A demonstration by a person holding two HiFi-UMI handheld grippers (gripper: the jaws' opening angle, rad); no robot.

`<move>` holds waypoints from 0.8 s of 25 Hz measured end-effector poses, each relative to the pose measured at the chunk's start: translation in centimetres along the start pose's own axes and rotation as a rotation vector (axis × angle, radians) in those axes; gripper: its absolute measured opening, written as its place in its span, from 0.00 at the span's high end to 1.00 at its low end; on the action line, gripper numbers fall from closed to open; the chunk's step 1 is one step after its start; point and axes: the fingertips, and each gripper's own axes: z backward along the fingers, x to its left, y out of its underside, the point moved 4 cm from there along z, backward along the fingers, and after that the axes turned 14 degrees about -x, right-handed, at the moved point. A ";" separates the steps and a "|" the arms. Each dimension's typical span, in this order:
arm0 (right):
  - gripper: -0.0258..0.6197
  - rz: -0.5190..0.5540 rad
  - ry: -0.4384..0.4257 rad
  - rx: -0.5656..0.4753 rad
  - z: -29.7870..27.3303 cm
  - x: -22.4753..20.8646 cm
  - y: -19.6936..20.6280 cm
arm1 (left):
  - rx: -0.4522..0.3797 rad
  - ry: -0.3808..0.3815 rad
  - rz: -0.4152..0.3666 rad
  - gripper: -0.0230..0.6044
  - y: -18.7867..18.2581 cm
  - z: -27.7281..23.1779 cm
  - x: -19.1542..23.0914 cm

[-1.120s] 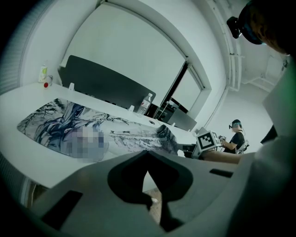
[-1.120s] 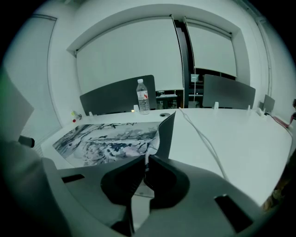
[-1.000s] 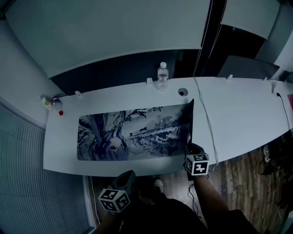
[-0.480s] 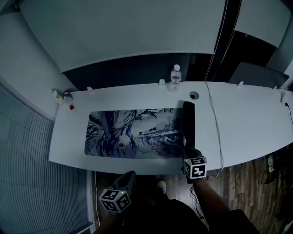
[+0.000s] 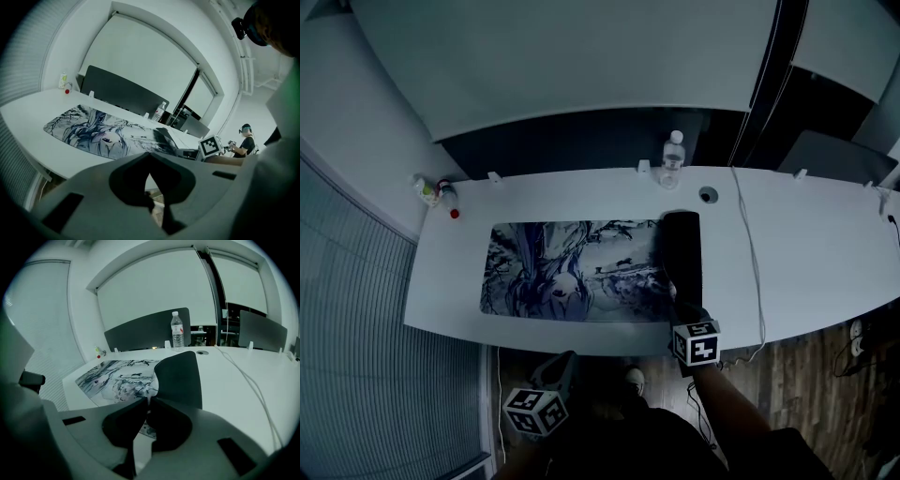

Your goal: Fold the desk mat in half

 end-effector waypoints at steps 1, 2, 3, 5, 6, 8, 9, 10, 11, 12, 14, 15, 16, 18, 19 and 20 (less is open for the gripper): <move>0.90 -0.004 -0.002 0.001 -0.2 0.4 0.1 | 0.002 0.003 0.003 0.95 0.0 0.1 0.4; 0.90 -0.002 -0.004 -0.003 -0.4 0.8 0.0 | 0.004 0.009 0.005 0.95 -0.1 0.2 0.7; 0.90 0.005 -0.001 -0.005 -0.5 1.1 0.0 | 0.006 0.016 0.005 0.95 -0.2 0.3 1.0; 0.90 0.013 0.014 0.004 -0.6 1.6 -0.1 | 0.010 0.028 0.002 0.95 -0.6 0.5 1.6; 0.90 0.010 0.020 0.008 -0.7 1.9 -0.1 | 0.010 0.030 0.001 0.95 -0.8 0.6 2.0; 0.90 0.001 0.029 0.014 -1.1 2.6 -0.1 | 0.011 0.030 0.000 0.95 -1.3 1.0 3.0; 0.90 -0.003 0.032 0.015 -1.4 3.0 -0.1 | 0.011 0.030 0.000 0.95 -1.6 1.2 3.5; 0.90 -0.005 0.033 0.016 -1.6 3.5 -0.1 | 0.010 0.029 0.000 0.95 -1.8 1.4 4.1; 0.90 -0.007 0.032 0.016 -1.9 4.0 0.0 | 0.008 0.026 0.001 0.95 -2.1 1.6 4.6; 0.90 -0.008 0.030 0.017 -2.2 4.5 0.0 | 0.004 0.022 0.002 0.95 -2.4 1.8 5.2; 0.89 -0.005 0.025 0.018 -2.7 5.5 -0.1 | -0.008 0.011 0.008 0.95 -2.9 2.2 6.4; 0.90 -0.004 0.022 0.017 -2.9 6.0 -0.1 | -0.014 0.005 0.013 0.95 -3.1 2.3 6.9; 0.90 -0.002 0.018 0.017 -3.2 6.5 -0.2 | -0.020 -0.001 0.017 0.95 -3.3 2.5 7.4; 0.90 0.001 0.015 0.025 -3.7 7.2 -0.1 | -0.030 -0.011 0.025 0.95 -3.6 2.8 8.3; 0.90 0.002 0.014 0.030 -3.9 7.5 -0.1 | -0.034 -0.015 0.028 0.95 -3.7 2.9 8.7; 0.90 0.004 0.012 0.034 -4.1 7.9 -0.1 | -0.036 -0.019 0.032 0.95 -3.8 3.1 9.0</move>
